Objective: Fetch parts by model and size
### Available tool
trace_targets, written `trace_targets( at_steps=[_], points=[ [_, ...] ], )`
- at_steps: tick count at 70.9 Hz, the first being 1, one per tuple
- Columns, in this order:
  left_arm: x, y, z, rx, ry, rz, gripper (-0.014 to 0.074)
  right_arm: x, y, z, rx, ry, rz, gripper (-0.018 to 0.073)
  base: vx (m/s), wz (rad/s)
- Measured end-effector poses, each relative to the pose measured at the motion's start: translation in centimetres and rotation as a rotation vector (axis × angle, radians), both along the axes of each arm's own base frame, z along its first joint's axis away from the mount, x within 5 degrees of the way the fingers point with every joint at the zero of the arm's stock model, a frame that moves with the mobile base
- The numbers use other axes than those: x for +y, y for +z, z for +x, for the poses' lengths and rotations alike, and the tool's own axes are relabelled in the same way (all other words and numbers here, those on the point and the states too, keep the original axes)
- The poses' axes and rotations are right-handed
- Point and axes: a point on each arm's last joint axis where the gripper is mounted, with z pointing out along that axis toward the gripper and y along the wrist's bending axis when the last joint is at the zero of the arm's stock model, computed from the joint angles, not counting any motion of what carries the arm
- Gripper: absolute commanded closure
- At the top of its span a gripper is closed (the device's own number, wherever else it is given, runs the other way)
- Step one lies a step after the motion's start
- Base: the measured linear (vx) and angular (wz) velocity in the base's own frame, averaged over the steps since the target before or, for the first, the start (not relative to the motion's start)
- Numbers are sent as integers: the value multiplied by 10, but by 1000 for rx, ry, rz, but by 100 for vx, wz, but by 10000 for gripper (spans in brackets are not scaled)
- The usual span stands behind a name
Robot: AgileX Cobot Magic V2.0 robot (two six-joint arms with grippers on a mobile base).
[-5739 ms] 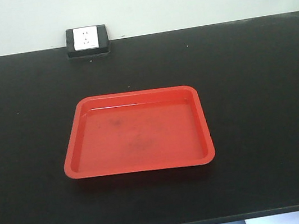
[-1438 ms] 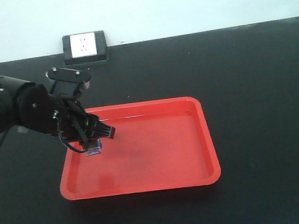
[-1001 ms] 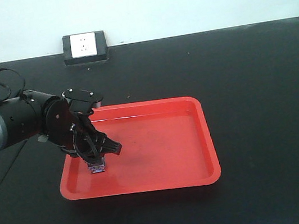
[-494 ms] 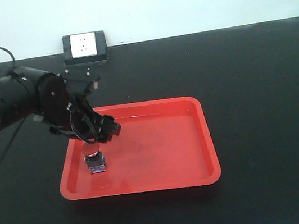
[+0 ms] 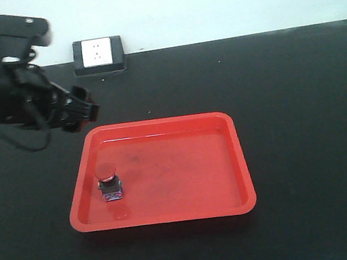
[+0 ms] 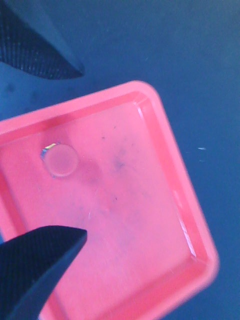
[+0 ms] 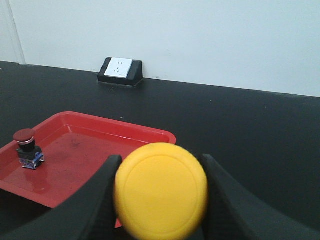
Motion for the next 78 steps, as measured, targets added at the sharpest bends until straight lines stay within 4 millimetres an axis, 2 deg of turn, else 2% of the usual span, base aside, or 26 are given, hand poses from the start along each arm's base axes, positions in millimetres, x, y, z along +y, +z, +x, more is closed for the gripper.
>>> trace_targets(
  at_steps=[7,16,46,62,78],
  points=[
    [11,6,-26,-38,-1,-17,20,0,0,0,0,0,0,569,0,0],
    [27,4,-61,-83,-3,-37,20,0,0,0,0,0,0,569,0,0],
    [73,-33,-171,-284,-7,-185,20,0,0,0,0,0,0,569,0,0],
    [90,-56,-213,-382,-11,-260,20,0,0,0,0,0,0,569,0,0],
    [100,-60,-237,-497,-17,-319,20,0,2,0,-12,2,21,568,0,0]
  ],
)
